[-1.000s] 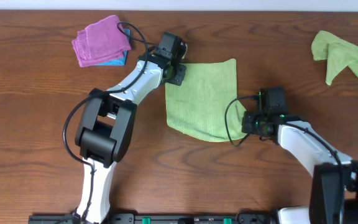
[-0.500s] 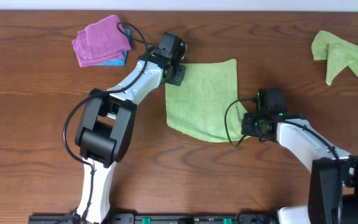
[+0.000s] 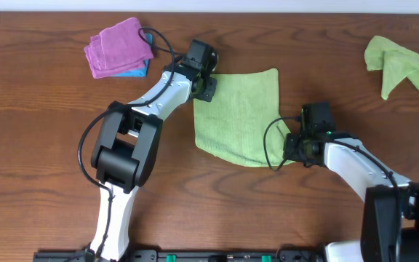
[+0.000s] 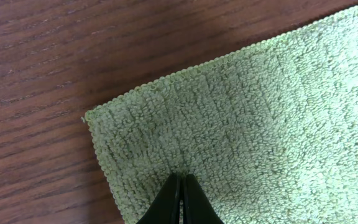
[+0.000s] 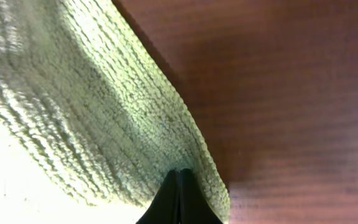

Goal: Fold the cloth

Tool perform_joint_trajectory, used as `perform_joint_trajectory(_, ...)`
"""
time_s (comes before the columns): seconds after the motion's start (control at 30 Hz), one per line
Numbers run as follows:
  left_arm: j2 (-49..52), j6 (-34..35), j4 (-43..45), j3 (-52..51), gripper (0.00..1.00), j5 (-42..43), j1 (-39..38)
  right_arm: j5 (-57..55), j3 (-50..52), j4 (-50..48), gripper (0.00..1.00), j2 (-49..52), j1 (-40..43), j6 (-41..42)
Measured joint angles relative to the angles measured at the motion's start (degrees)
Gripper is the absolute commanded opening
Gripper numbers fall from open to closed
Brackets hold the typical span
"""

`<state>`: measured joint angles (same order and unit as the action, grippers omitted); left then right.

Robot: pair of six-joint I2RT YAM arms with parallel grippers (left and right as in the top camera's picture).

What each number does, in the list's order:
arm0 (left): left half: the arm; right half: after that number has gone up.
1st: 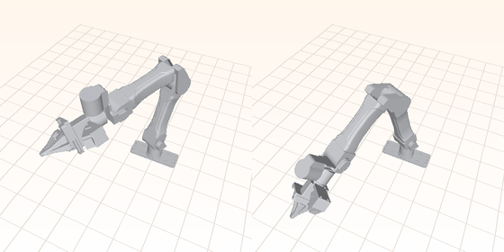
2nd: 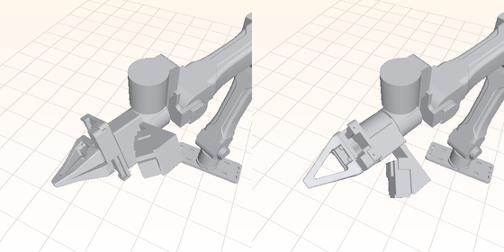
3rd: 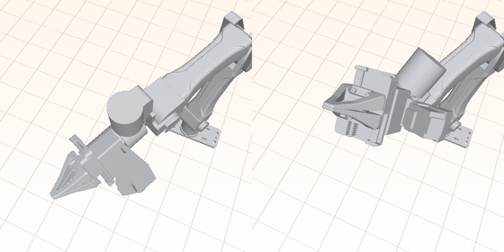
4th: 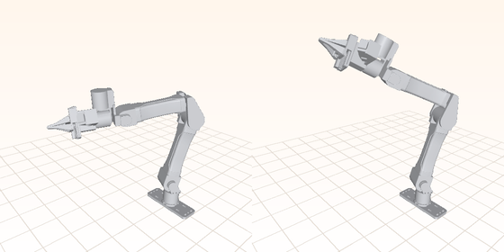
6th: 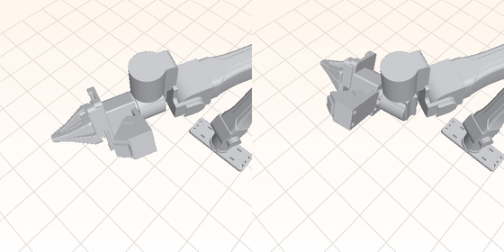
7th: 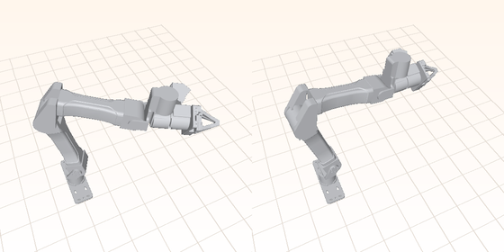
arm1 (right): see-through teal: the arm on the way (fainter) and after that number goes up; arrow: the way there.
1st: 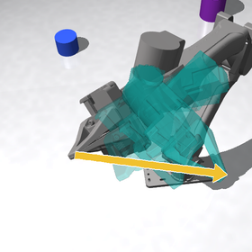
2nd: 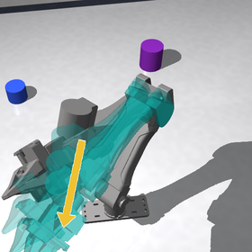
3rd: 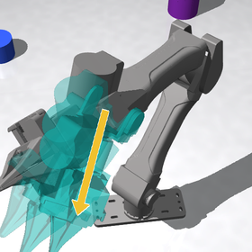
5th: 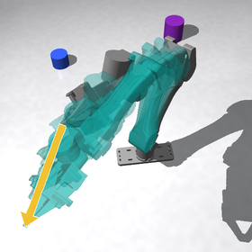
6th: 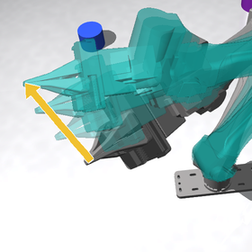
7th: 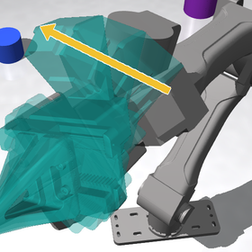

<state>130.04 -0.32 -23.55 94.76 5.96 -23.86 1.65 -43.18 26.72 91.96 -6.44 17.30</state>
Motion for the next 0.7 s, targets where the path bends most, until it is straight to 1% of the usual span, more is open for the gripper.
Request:
perform_joint_trajectory(0.33,0.0,0.0,0.0,0.0,0.06,-0.7,-0.2,0.8,-0.6,7.2,0.01,-0.5,-0.9,7.3)
perform_joint_trajectory(0.7,0.0,0.0,0.0,0.0,0.06,-0.9,-0.3,-1.4,-0.6,6.6,0.01,-0.6,-2.2,8.9)
